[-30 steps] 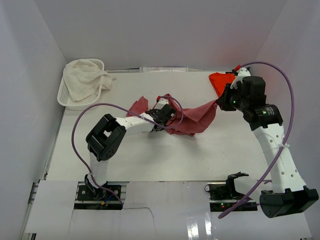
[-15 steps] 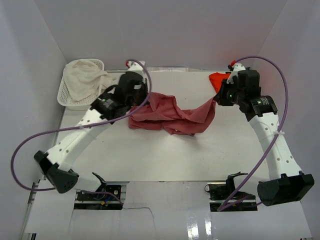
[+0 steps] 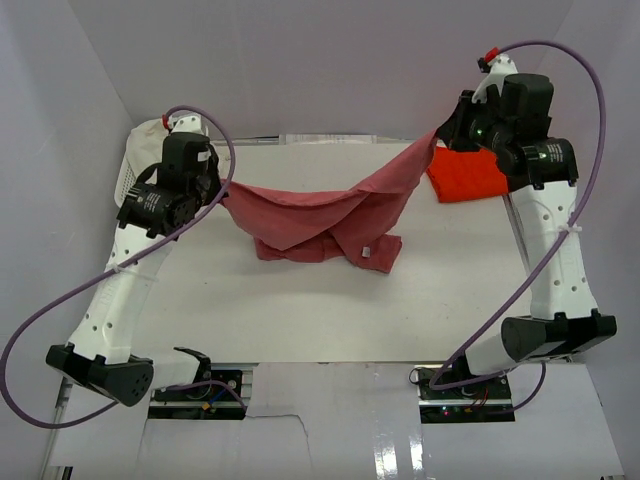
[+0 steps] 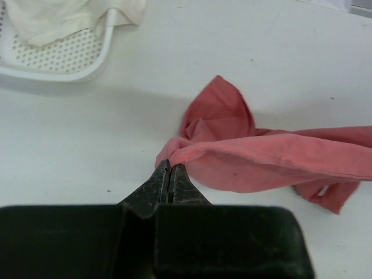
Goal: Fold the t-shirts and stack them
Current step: Flatten out the tshirt
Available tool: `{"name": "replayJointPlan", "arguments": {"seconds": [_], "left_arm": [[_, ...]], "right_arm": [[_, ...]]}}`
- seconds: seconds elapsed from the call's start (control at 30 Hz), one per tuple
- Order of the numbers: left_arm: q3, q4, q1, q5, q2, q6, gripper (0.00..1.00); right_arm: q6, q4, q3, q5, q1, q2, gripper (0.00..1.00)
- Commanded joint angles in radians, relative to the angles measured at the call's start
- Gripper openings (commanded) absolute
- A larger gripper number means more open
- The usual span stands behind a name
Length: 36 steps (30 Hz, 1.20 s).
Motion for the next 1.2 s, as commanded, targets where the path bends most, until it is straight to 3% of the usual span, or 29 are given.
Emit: {"name": "replayJointPlan", "arguments": {"seconds": [0.0, 0.2, 0.37, 0.5, 0.77, 1.17], "left_arm": [[-0.007, 0.027, 0.047, -0.004, -0.068, 0.006, 0.0], [-0.084, 0.131, 0.058, -0.054, -0.201, -0.065, 0.0], [-0.139, 0.223, 0.058, -0.018, -0.351, -0.123, 0.0], [-0.203, 0.333, 0.058, -0.004, -0.489, -0.117, 0.0], [-0.179, 0.438, 0.058, 0.016, -0.666, -0.099, 0.0], [-0.15, 0.436, 0.058, -0.042, -0.701, -0.059, 0.0]], "right_arm": [[-0.038, -0.011, 0.114, -0.07, -0.001, -0.096, 0.08], [-0.091, 0.047, 0.048, -0.059, -0.003, -0.329, 0.08], [-0.134, 0.066, 0.146, -0.125, -0.001, -0.484, 0.08], [-0.151, 0.185, 0.092, -0.163, -0.003, -0.647, 0.08], [-0.18, 0.354, 0.105, -0.197, -0.001, -0.854, 0.08], [-0.107, 0.38, 0.123, -0.185, -0.001, -0.794, 0.08]]}}
